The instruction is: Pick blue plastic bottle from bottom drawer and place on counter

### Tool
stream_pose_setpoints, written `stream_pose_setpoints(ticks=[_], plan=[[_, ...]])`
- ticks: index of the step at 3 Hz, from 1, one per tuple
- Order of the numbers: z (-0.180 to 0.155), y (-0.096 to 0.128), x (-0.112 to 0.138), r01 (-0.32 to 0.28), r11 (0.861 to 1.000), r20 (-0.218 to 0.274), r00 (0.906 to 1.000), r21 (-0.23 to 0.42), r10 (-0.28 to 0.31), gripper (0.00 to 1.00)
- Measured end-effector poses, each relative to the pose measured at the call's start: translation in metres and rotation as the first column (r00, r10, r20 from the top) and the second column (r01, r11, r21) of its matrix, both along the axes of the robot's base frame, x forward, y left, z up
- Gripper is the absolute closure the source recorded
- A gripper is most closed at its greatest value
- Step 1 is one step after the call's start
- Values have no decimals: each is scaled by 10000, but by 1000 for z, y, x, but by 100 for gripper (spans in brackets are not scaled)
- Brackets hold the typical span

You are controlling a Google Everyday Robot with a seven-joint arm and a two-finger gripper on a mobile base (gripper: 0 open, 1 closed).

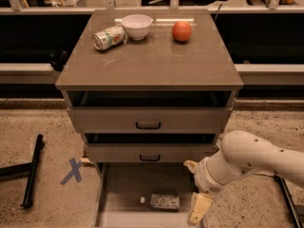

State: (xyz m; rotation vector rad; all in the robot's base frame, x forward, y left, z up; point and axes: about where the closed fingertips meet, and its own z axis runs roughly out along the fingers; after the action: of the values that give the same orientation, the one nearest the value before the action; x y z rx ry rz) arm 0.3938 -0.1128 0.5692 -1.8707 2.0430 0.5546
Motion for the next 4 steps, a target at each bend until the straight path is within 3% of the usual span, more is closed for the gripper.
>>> stream_pose_setpoints(ticks=[2, 3, 4], plan=[[-86, -26, 24, 436, 9929, 311, 9987, -1107, -404, 0], [-153, -36, 31, 723, 9884, -98, 9972, -1337, -743, 0], [-154, -36, 31, 720, 9884, -99, 9972, -1337, -740, 0]])
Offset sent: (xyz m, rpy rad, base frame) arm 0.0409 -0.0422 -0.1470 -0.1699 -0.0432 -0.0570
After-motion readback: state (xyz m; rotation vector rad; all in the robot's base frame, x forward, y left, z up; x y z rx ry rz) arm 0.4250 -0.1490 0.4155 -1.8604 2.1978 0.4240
